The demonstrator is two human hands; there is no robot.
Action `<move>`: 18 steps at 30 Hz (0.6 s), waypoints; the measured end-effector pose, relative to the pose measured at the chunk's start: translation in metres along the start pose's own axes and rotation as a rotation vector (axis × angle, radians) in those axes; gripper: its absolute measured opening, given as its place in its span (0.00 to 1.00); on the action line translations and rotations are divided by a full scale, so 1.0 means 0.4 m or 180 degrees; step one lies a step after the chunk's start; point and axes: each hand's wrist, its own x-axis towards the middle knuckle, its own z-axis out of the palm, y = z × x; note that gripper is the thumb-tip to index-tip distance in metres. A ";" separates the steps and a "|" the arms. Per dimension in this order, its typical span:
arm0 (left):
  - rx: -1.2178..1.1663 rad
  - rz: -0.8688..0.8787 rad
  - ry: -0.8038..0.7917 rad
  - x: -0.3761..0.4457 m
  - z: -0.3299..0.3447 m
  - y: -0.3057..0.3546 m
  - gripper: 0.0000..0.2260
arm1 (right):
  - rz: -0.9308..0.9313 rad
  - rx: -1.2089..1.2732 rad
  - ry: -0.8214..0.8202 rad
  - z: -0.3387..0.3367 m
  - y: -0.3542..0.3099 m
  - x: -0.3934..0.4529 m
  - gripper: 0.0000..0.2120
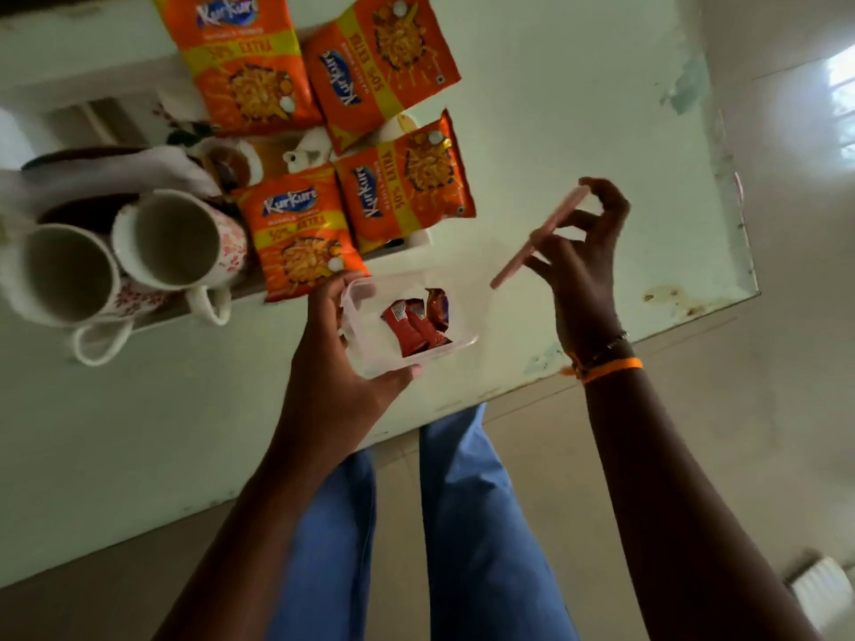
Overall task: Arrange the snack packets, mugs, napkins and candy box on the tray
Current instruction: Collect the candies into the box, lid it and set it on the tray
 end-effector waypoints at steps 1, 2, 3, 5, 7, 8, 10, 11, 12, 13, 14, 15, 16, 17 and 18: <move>-0.0034 0.0002 -0.0023 -0.007 -0.027 -0.005 0.37 | 0.0212 0.0606 -0.0114 0.023 -0.017 -0.029 0.27; -0.0106 -0.0023 -0.0065 -0.011 -0.047 -0.008 0.36 | 0.0428 0.1099 -0.0286 0.041 -0.026 -0.054 0.26; -0.0220 -0.0063 -0.0105 -0.018 -0.075 -0.013 0.36 | 0.0600 0.1407 -0.0474 0.068 -0.033 -0.081 0.26; -0.0515 -0.0168 -0.0170 -0.027 -0.125 -0.025 0.36 | 0.0796 0.1539 -0.0882 0.119 -0.040 -0.131 0.27; -0.0787 -0.0240 -0.0227 -0.031 -0.174 -0.040 0.36 | 0.0869 0.1533 -0.1203 0.169 -0.041 -0.172 0.19; -0.0910 -0.0244 -0.0253 -0.033 -0.200 -0.051 0.37 | 0.0898 0.1542 -0.1340 0.196 -0.042 -0.191 0.16; -0.1188 -0.0223 -0.0305 -0.036 -0.246 -0.071 0.38 | 0.0880 0.1540 -0.1577 0.238 -0.043 -0.221 0.15; -0.1329 -0.0218 -0.0309 -0.038 -0.268 -0.080 0.38 | 0.0835 0.1473 -0.1679 0.257 -0.044 -0.233 0.16; -0.1442 -0.0221 -0.0309 -0.038 -0.284 -0.087 0.38 | 0.0785 0.1344 -0.1793 0.269 -0.046 -0.242 0.17; -0.1525 -0.0219 -0.0305 -0.041 -0.305 -0.094 0.38 | 0.0738 0.1186 -0.1907 0.284 -0.049 -0.250 0.18; -0.1582 -0.0203 -0.0312 -0.043 -0.324 -0.101 0.38 | 0.0696 0.1018 -0.2015 0.297 -0.053 -0.255 0.20; -0.1631 -0.0184 -0.0331 -0.045 -0.342 -0.109 0.39 | 0.0656 0.0854 -0.2122 0.312 -0.058 -0.259 0.22; -0.1664 -0.0170 -0.0359 -0.047 -0.360 -0.117 0.40 | 0.0622 0.0705 -0.2222 0.324 -0.063 -0.261 0.25; -0.1682 -0.0162 -0.0408 -0.049 -0.371 -0.123 0.41 | 0.0611 0.0586 -0.2308 0.332 -0.067 -0.261 0.29; -0.1676 -0.0162 -0.0461 -0.051 -0.382 -0.130 0.43 | 0.0603 0.0472 -0.2393 0.344 -0.068 -0.262 0.32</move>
